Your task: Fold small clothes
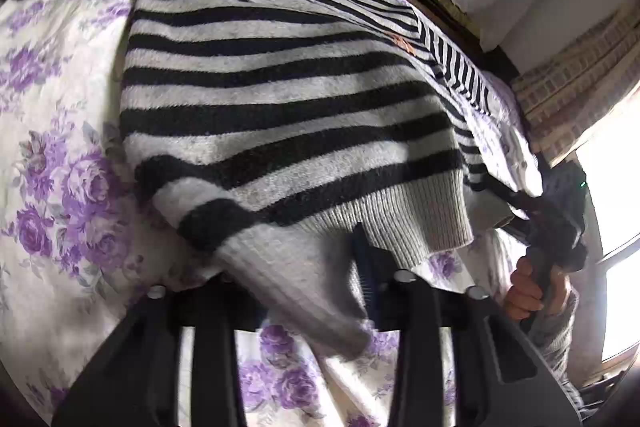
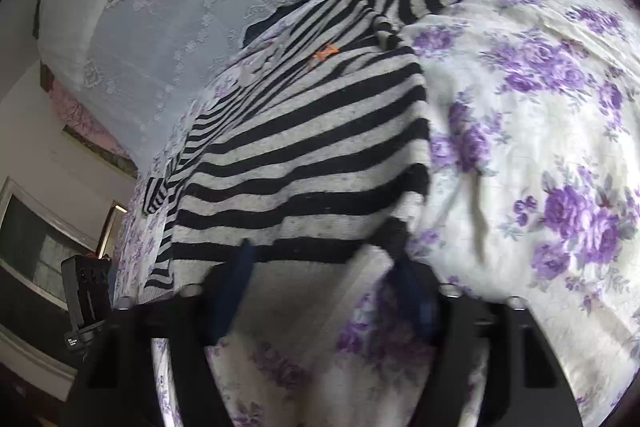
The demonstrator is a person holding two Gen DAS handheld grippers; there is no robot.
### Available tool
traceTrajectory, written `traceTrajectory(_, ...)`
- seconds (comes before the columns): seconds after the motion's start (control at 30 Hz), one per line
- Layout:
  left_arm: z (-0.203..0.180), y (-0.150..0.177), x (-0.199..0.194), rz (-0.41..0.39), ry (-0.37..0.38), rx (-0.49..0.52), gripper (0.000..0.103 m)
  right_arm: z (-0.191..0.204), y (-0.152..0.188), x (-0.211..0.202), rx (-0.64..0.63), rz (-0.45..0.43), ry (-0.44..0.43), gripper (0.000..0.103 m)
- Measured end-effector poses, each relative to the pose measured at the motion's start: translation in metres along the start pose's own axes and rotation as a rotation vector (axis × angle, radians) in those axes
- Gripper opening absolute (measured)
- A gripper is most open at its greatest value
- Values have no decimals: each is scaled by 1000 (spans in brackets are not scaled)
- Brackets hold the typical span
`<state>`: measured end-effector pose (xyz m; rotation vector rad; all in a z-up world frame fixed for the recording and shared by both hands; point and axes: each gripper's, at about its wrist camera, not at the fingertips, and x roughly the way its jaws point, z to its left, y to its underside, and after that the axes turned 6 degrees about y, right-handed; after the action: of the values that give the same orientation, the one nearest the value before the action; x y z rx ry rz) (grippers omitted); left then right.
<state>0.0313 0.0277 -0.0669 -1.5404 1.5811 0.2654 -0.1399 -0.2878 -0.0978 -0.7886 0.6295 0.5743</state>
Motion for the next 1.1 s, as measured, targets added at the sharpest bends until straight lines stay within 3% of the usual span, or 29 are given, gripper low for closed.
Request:
traceTrajectory(0.03,2,-2,-2,-1,5,-9,18,-5,0,1,21,13,-15,7)
traceTrajectory(0.13,6,-4,-18,-27,22,-21,7,-9,2,-8,31,13,-43,7)
traceTrajectory(0.3,6,9,-53,-35,25,13,5,8,24,-46,-98,19,-46,7)
traceTrajectory(0.4,19,31,-56,17,17,19,6,8,59,-38,-165,105,19,7)
traceTrajectory(0.47,33,42,-49,51,20,-3,9,6,68,-32,-204,109,44,7)
traceTrajectory(0.53,41,43,-56,21,57,-24,11,12,66,-37,-242,96,68,18)
traceTrajectory(0.63,32,36,-85,-56,7,31,18,25,55,-65,-286,-4,154,43)
traceTrajectory(0.7,20,29,-102,-115,-68,115,26,31,41,-83,-329,-100,198,44)
traceTrajectory(0.77,10,15,-110,-154,-130,173,32,36,23,-83,-317,-141,166,45)
traceTrajectory(0.83,4,-9,-105,-160,-129,192,35,48,6,-65,-314,-122,124,45)
traceTrajectory(0.9,3,-29,-88,-124,-97,176,35,53,-2,-36,-300,-50,77,45)
traceTrajectory(0.97,4,-36,-71,-79,-86,175,43,52,-3,0,-277,60,46,46)
traceTrajectory(1.0,6,-40,-52,-32,-105,181,58,47,-4,14,-262,100,63,46)
traceTrajectory(1.07,20,-42,-26,29,-190,148,58,41,-8,18,-271,89,48,46)
traceTrajectory(1.1,29,-42,-21,51,-187,129,55,41,-13,15,-276,97,42,46)
